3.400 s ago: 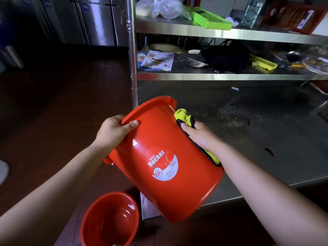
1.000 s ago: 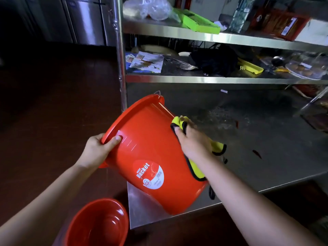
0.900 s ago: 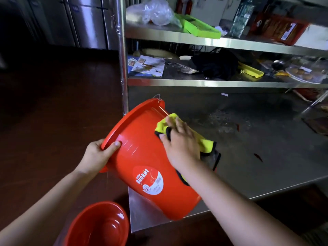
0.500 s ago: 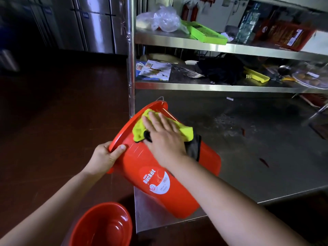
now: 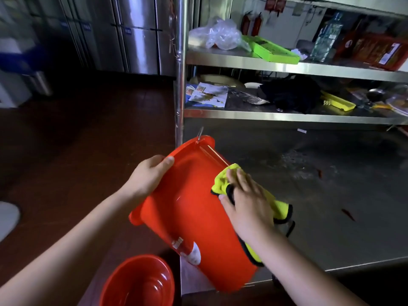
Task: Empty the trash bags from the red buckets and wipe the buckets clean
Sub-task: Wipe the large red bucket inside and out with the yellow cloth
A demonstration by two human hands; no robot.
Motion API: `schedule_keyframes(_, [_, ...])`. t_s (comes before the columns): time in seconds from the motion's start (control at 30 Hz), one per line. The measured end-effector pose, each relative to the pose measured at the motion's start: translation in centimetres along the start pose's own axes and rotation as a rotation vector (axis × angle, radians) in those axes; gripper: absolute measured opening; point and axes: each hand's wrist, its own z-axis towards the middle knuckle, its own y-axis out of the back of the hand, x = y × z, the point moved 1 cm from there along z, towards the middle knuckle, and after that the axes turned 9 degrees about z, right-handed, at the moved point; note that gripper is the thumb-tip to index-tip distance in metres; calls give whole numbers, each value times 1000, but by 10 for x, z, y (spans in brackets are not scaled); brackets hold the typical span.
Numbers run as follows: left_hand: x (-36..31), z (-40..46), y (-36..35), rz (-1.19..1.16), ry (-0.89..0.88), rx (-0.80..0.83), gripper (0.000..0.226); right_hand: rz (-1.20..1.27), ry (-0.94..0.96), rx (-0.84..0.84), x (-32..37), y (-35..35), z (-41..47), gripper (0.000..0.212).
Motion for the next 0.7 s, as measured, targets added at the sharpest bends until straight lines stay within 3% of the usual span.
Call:
schedule_keyframes(0.1, [-4, 12, 1, -130, 116, 6, 44, -133, 176, -48, 31, -10, -6, 77])
schedule_keyframes(0.2, [0, 12, -4, -118, 109, -22, 41, -210, 409, 3, 63, -26, 1, 84])
schedule_keyframes(0.3, [4, 11, -3, -39, 64, -73, 41, -226, 607, 15, 84, -33, 13, 51])
schedule_keyframes(0.37, [9, 9, -2, 6, 18, -114, 48, -161, 670, 14, 84, -33, 22, 43])
schedule_keyframes(0.5, [19, 3, -4, 103, -27, -202, 54, 26, 613, 87, 61, -22, 45, 68])
schedule_keyframes(0.6, [28, -2, -3, 89, -39, -207, 55, 244, 433, 121, 42, -8, 68, 62])
schedule_keyframes(0.7, [31, -2, -2, 149, -48, -217, 50, 361, 402, 118, 31, -4, 80, 57])
